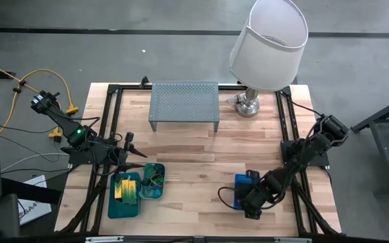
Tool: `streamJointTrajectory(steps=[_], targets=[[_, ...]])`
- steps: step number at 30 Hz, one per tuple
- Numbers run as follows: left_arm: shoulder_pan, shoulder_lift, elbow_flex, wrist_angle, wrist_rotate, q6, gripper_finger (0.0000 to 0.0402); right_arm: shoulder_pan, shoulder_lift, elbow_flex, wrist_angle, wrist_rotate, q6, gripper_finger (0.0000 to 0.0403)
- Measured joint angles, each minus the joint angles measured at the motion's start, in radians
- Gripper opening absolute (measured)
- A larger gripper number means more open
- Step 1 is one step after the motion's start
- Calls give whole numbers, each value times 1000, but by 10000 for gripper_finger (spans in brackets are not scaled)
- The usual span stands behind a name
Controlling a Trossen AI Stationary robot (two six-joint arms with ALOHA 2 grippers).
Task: Pick & Place Office Desk Supplies
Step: Put the orange spring keychain into the blue bin
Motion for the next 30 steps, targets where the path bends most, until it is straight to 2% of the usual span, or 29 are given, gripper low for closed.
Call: streamJointTrajectory(steps=[8, 30], targets=[[0, 0, 0, 0, 0, 0, 161, -5, 27, 0, -104, 14, 52, 29], [0, 0, 0, 0, 0, 0, 161, -5, 30, 0, -106, 26, 45, 29]])
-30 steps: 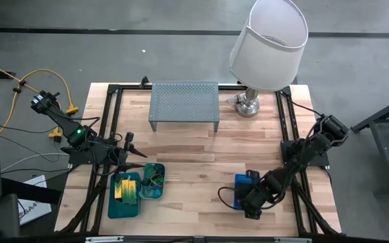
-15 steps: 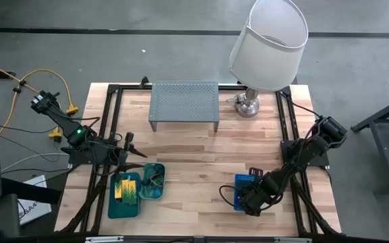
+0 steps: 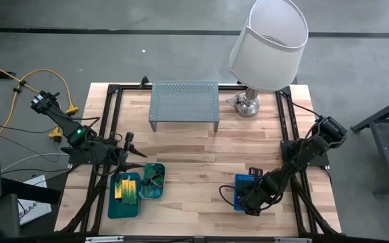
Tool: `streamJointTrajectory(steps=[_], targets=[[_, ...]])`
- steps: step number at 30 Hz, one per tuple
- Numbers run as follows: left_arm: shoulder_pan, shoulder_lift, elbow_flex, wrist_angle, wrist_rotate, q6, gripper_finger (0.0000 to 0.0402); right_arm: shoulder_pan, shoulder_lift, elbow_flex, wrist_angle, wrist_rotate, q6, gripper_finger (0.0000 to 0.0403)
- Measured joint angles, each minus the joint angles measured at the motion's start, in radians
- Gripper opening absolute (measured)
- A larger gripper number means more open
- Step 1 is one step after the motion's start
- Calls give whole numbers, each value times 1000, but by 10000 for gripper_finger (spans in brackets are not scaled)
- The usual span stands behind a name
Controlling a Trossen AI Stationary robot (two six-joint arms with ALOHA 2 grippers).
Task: Pick & Place Office Desk Supplies
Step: Put the orange spring keychain into the blue bin
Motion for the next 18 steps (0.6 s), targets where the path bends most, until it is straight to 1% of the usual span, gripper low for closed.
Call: streamJointTrajectory(steps=[12, 14, 18], targets=[[0, 0, 0, 0, 0, 0, 161, 0, 0, 0, -2, -1, 0, 34], [0, 0, 0, 0, 0, 0, 161, 0, 0, 0, -2, -2, 0, 46], [0, 0, 0, 0, 0, 0, 161, 0, 0, 0, -2, 0, 0, 84]])
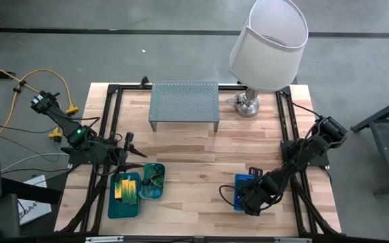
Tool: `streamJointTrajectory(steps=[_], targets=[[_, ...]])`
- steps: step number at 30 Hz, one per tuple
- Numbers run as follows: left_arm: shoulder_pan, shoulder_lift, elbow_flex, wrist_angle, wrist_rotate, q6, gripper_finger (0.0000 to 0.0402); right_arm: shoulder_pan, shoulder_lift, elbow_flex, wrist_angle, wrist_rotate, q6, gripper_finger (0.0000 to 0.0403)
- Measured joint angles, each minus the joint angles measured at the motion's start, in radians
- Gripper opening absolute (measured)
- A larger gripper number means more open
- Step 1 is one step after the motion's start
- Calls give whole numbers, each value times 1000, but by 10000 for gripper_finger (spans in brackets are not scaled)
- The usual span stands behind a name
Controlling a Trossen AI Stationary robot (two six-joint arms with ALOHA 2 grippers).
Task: Pick & Place Office Desk Supplies
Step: Put the orange spring keychain into the blue bin, then put the light blue bin with box of crayons on the shelf
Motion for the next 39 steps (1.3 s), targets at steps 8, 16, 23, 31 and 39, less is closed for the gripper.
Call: streamJointTrajectory(steps=[8, 16, 23, 31, 39], targets=[[0, 0, 0, 0, 0, 0, 161, 0, 0, 0, -1, 15, 2, 130], [0, 0, 0, 0, 0, 0, 161, -6, 0, 0, -1, 20, 6, 134], [0, 0, 0, 0, 0, 0, 161, -72, -51, 0, -7, 19, -45, 134], [0, 0, 0, 0, 0, 0, 161, -172, -133, 0, 38, 24, -179, 134], [0, 0, 0, 0, 0, 0, 161, -214, -135, 0, 86, 23, -227, 134]])
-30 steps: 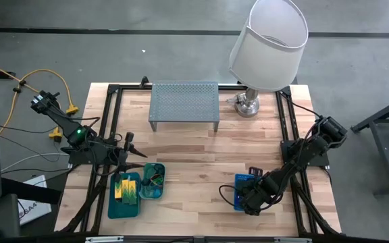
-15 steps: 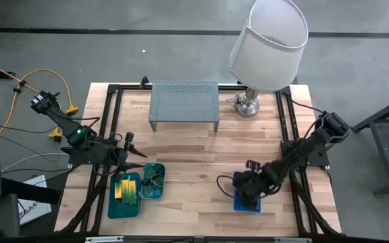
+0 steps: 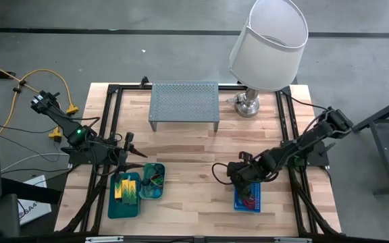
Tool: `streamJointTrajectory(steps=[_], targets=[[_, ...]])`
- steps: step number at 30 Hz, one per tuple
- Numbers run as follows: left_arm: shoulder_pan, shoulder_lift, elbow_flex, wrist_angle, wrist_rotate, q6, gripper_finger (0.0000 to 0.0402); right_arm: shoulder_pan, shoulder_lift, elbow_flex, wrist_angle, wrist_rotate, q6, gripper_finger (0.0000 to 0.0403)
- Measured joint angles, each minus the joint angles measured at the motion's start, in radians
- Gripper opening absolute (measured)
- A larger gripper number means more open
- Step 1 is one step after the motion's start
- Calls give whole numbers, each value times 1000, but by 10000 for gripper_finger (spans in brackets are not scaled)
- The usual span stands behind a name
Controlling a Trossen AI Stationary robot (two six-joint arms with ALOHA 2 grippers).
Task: Pick & Place Office Desk Supplies
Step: Put the light blue bin with box of crayons on the shelf
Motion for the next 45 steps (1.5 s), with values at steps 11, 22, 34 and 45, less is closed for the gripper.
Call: streamJointTrajectory(steps=[11, 22, 34, 45], targets=[[0, 0, 0, 0, 0, 0, 161, 9, -27, 0, -29, 265, 52, 134], [0, 0, 0, 0, 0, 0, 161, 65, -161, -100, -25, 412, 24, 134], [0, 0, 0, 0, 0, 0, 161, 24, -503, -510, 357, 370, -84, 134], [0, 0, 0, 0, 0, 0, 161, -98, -796, -712, 531, 351, -253, 134]])
